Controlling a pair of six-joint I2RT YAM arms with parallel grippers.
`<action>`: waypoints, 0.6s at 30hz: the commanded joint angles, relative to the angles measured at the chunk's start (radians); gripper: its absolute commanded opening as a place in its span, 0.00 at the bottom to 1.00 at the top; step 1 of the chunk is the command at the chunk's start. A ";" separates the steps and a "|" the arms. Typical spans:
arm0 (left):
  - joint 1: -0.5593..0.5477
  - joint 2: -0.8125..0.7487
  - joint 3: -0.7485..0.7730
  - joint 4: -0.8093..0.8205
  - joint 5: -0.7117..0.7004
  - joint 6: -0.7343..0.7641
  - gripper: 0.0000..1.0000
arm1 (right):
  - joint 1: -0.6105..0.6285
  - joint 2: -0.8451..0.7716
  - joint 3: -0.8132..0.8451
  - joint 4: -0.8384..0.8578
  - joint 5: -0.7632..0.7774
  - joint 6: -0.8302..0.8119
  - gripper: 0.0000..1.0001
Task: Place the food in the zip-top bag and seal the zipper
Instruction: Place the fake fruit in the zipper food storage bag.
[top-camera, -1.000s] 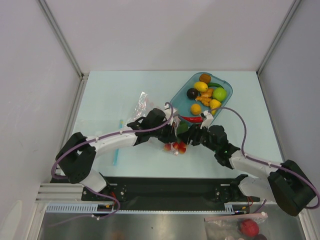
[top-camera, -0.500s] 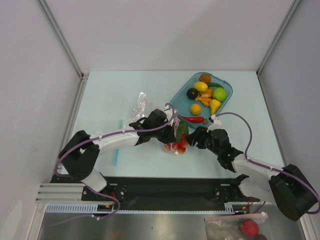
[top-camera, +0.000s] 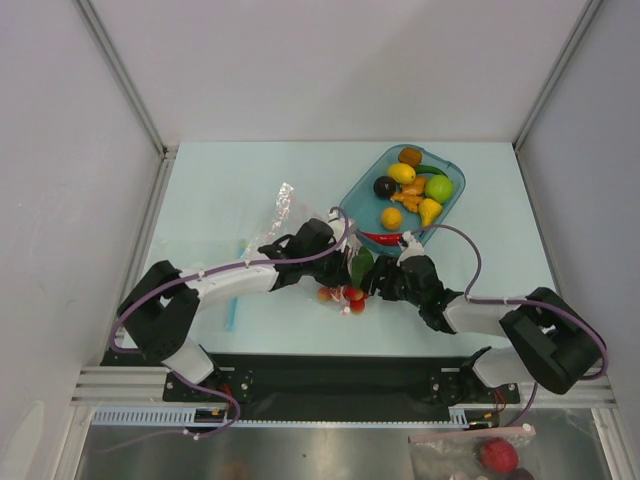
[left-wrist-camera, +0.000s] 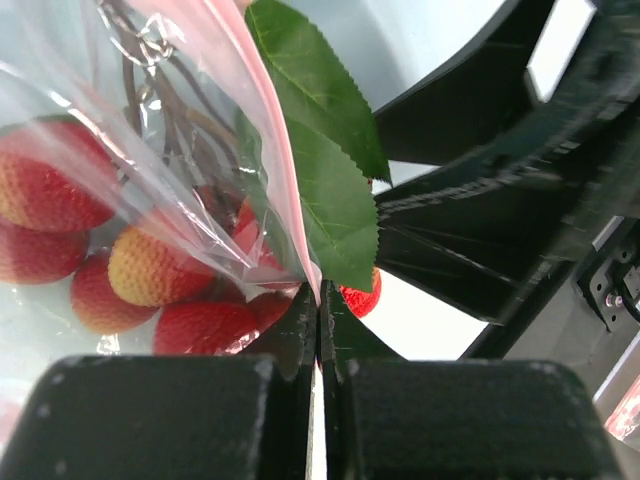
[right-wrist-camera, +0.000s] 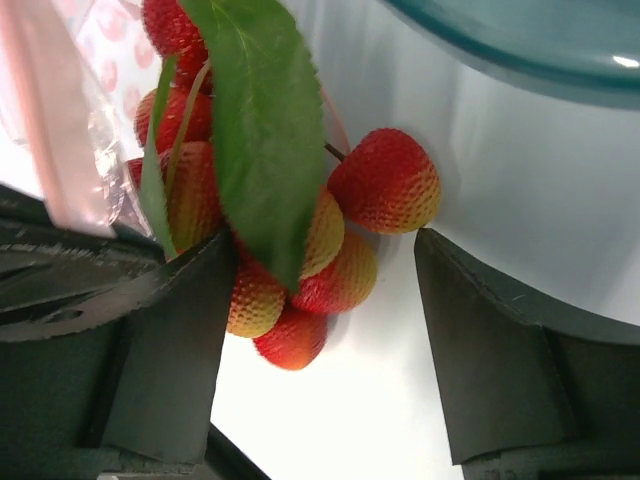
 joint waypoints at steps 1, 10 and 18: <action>0.004 0.000 0.025 0.021 -0.004 0.013 0.00 | 0.010 0.055 0.029 0.042 -0.024 0.009 0.73; 0.002 0.011 0.022 0.025 0.012 0.012 0.00 | 0.020 0.128 0.067 0.038 -0.024 0.006 0.73; 0.002 0.032 0.030 0.017 0.012 0.007 0.00 | 0.023 0.144 0.078 0.061 -0.050 0.006 0.46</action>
